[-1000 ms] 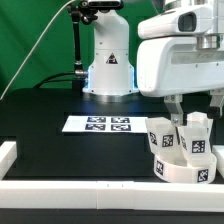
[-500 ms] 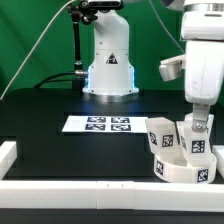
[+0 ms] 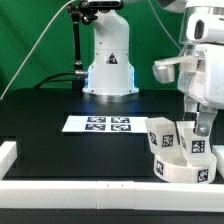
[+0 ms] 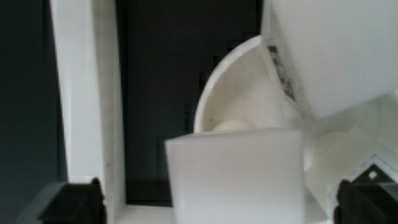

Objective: Assemble stool

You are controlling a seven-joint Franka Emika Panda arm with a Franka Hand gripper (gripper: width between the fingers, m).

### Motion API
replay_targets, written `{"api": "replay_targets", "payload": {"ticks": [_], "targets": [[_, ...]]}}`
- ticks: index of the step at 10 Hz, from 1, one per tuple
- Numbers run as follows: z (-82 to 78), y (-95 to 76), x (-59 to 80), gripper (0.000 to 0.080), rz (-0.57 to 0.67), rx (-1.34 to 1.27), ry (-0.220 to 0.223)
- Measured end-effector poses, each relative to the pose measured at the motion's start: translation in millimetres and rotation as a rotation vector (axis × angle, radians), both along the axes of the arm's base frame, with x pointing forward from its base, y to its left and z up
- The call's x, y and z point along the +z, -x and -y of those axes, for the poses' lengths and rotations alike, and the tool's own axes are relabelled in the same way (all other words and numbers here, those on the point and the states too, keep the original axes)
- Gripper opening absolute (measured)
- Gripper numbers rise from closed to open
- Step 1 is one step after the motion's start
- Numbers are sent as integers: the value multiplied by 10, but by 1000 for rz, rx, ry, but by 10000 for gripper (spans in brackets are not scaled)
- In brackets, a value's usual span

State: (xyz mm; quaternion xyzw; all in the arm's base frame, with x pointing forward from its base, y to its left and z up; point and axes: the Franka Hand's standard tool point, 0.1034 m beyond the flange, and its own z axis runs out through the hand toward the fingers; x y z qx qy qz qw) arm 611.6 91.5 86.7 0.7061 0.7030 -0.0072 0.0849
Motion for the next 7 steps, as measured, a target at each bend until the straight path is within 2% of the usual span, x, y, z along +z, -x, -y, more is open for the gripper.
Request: {"api": "replay_targets", "payload": {"ticks": [4,6,7], "targets": [[-62,29,-54,649,-9,-9,2],[-56,24,-60,379,-10,-15,3],[-41,16,-53,340,-9,-18,3]]}}
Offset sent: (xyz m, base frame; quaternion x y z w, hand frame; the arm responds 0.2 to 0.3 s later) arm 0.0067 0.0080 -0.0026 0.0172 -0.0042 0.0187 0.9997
